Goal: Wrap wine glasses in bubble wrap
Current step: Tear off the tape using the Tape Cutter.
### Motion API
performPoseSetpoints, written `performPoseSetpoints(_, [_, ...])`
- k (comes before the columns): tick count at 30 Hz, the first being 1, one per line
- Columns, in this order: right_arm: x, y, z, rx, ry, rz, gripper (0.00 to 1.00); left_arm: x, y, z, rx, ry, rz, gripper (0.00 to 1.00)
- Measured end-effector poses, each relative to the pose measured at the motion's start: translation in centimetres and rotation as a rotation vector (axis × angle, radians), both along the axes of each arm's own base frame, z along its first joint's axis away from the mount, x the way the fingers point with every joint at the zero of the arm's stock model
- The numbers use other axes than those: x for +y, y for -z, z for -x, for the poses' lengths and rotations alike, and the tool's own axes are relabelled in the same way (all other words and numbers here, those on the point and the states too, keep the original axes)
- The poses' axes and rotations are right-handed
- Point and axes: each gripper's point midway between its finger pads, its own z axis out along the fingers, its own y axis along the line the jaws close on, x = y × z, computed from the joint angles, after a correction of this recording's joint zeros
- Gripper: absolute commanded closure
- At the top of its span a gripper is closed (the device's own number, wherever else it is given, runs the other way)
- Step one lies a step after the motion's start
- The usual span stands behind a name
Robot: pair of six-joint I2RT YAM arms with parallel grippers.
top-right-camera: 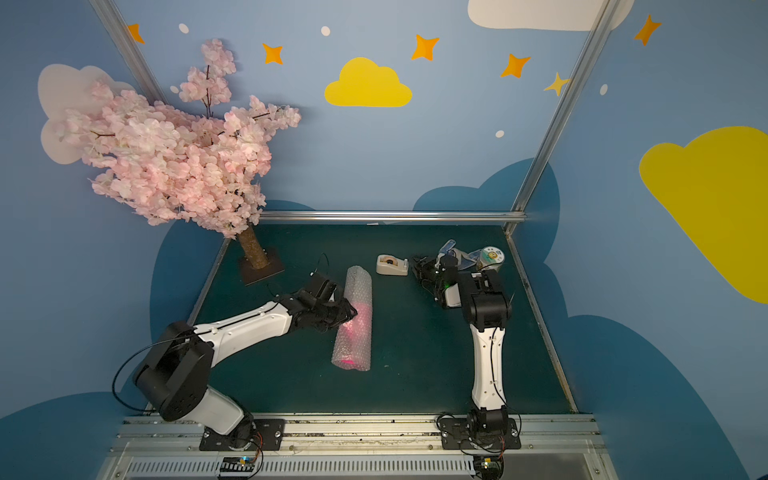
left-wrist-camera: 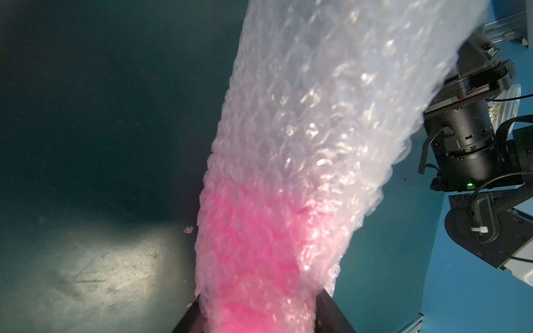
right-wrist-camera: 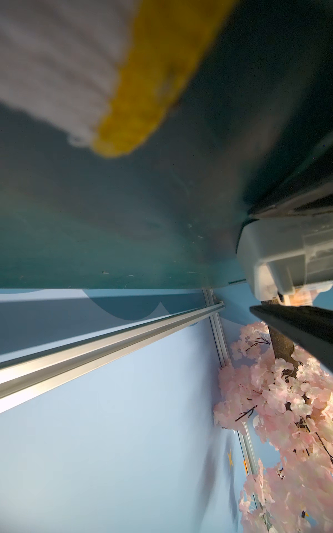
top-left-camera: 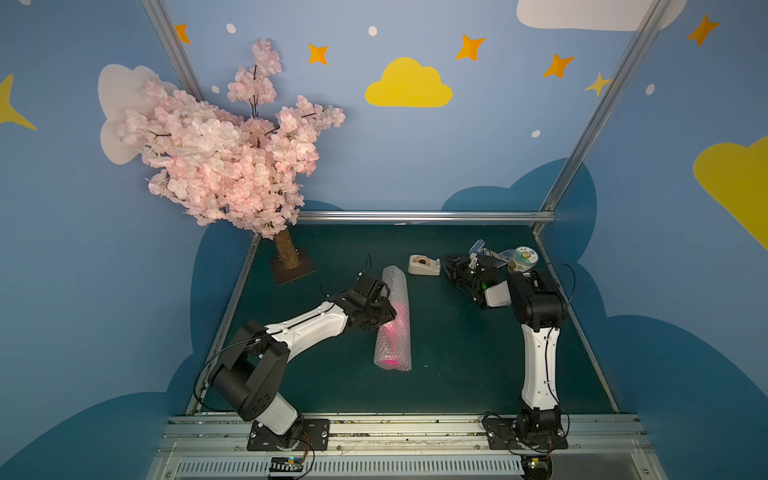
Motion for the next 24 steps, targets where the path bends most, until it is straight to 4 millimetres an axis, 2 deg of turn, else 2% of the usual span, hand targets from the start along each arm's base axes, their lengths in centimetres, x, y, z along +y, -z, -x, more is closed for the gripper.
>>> performPoseSetpoints(24, [-0.41, -0.39, -0.11, -0.025, 0.037, -0.042, 0.62, -0.02, 0.02, 0.01, -0.001, 0.004, -0.001, 0.49])
